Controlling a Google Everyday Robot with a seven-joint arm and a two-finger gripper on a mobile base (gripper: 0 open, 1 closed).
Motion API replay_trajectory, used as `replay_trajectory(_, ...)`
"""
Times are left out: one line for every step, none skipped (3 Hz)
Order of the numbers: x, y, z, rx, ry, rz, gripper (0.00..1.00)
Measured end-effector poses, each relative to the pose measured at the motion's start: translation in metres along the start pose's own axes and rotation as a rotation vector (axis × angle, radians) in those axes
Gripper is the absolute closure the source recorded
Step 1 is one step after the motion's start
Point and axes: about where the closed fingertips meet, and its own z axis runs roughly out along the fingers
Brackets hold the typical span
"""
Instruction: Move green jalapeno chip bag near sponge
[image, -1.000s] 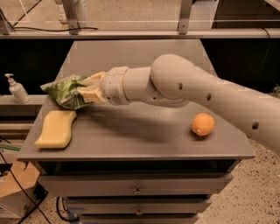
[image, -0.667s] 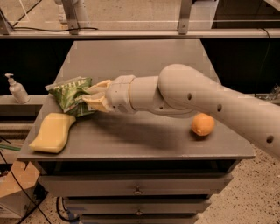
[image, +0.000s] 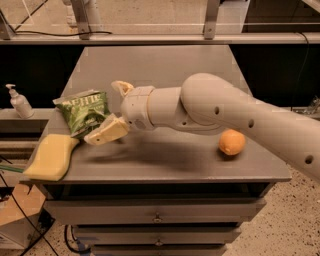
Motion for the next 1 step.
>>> replay_trajectory(0.0000, 0.0000, 0.0000, 0.000, 0.000, 0.000, 0.00)
